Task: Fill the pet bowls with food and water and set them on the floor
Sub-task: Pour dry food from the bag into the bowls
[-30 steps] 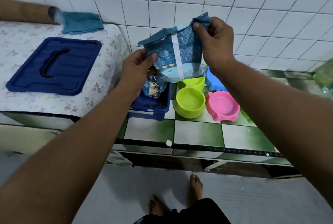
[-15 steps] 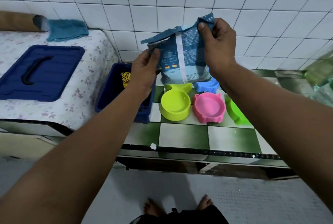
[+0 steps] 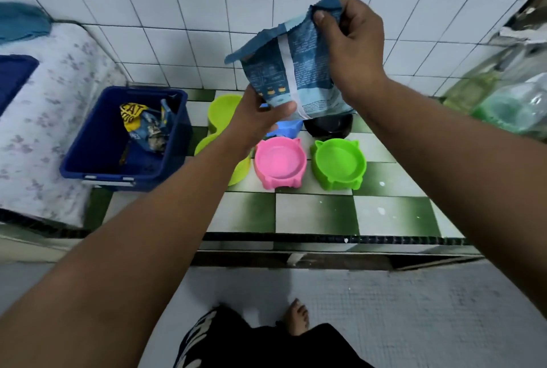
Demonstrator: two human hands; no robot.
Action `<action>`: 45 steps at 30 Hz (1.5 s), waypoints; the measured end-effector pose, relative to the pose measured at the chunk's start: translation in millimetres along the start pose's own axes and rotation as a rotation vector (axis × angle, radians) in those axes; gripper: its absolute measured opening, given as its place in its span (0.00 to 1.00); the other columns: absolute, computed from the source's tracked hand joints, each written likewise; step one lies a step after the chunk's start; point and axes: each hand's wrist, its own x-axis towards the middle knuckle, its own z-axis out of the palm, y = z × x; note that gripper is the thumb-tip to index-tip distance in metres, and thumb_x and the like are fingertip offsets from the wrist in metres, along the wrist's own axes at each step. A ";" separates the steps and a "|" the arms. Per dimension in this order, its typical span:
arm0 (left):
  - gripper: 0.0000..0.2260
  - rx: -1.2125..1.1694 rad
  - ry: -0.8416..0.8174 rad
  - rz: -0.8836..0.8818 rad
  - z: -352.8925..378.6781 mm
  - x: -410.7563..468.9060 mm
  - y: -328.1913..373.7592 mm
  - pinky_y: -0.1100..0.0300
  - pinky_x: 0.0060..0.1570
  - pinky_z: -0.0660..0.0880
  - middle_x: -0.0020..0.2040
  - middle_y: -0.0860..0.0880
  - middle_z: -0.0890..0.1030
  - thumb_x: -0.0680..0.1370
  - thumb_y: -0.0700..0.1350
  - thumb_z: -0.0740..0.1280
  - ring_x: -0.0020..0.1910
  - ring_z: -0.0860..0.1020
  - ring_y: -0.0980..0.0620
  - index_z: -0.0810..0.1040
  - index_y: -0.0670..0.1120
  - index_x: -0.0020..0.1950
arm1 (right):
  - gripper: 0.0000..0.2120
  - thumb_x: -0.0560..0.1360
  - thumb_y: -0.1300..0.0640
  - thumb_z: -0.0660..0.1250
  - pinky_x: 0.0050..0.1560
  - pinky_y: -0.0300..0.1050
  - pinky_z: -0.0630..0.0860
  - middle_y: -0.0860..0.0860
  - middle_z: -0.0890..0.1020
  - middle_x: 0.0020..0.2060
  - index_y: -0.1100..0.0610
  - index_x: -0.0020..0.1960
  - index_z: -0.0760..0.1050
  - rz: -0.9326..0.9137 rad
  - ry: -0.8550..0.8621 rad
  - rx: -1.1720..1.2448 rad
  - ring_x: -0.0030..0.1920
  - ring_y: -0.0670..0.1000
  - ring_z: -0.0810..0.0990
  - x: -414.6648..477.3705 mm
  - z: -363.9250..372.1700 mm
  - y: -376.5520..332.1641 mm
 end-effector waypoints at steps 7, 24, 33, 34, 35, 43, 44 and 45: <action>0.21 -0.087 -0.047 -0.128 43.7 33.4 -32.5 0.45 0.59 0.80 0.59 0.49 0.84 0.77 0.47 0.75 0.54 0.83 0.53 0.73 0.46 0.67 | 0.11 0.77 0.53 0.68 0.41 0.42 0.75 0.50 0.81 0.39 0.61 0.49 0.80 0.046 0.006 -0.191 0.38 0.43 0.77 16.2 -22.1 28.7; 0.22 -0.513 0.009 -0.491 131.5 102.0 -92.7 0.42 0.54 0.83 0.66 0.41 0.80 0.72 0.53 0.79 0.63 0.80 0.38 0.75 0.51 0.61 | 0.17 0.74 0.47 0.68 0.36 0.48 0.71 0.56 0.76 0.36 0.63 0.45 0.77 0.096 -0.172 -0.531 0.36 0.48 0.70 83.3 -33.5 120.0; 0.15 -0.608 0.074 -0.523 140.0 122.2 -101.4 0.37 0.60 0.79 0.68 0.41 0.77 0.80 0.50 0.72 0.67 0.76 0.37 0.74 0.50 0.64 | 0.12 0.77 0.49 0.68 0.40 0.42 0.68 0.53 0.76 0.39 0.59 0.47 0.77 -0.015 -0.351 -0.620 0.39 0.50 0.72 111.8 -14.3 141.7; 0.14 -0.619 0.081 -0.529 141.0 124.0 -103.0 0.37 0.61 0.79 0.68 0.41 0.77 0.80 0.50 0.72 0.67 0.76 0.37 0.75 0.50 0.63 | 0.14 0.77 0.49 0.68 0.40 0.42 0.68 0.53 0.76 0.39 0.60 0.47 0.77 -0.031 -0.373 -0.633 0.39 0.50 0.71 113.2 -10.8 143.1; 0.13 -0.629 0.088 -0.536 142.4 125.2 -104.0 0.36 0.61 0.78 0.68 0.41 0.76 0.80 0.51 0.72 0.67 0.76 0.37 0.75 0.50 0.61 | 0.15 0.77 0.49 0.68 0.40 0.44 0.68 0.54 0.76 0.39 0.62 0.47 0.77 -0.045 -0.397 -0.644 0.39 0.50 0.71 114.6 -7.8 144.5; 0.30 -0.652 0.187 -0.546 148.5 128.1 -102.9 0.38 0.58 0.80 0.69 0.41 0.76 0.74 0.57 0.75 0.66 0.77 0.38 0.72 0.47 0.72 | 0.15 0.77 0.49 0.67 0.37 0.41 0.64 0.55 0.78 0.40 0.62 0.48 0.78 -0.086 -0.476 -0.667 0.39 0.49 0.72 119.6 7.5 151.6; 0.37 -0.667 0.196 -0.547 148.9 128.6 -101.1 0.40 0.56 0.81 0.69 0.41 0.76 0.69 0.60 0.79 0.65 0.77 0.39 0.73 0.48 0.72 | 0.15 0.76 0.49 0.67 0.38 0.41 0.65 0.56 0.79 0.41 0.62 0.49 0.78 -0.088 -0.479 -0.667 0.39 0.49 0.72 120.3 8.9 152.1; 0.43 -0.682 0.207 -0.552 150.1 129.7 -101.3 0.43 0.54 0.82 0.69 0.41 0.76 0.62 0.63 0.82 0.65 0.77 0.39 0.73 0.48 0.72 | 0.15 0.76 0.48 0.67 0.38 0.41 0.65 0.56 0.79 0.41 0.62 0.49 0.78 -0.093 -0.487 -0.673 0.39 0.49 0.72 120.7 10.1 152.0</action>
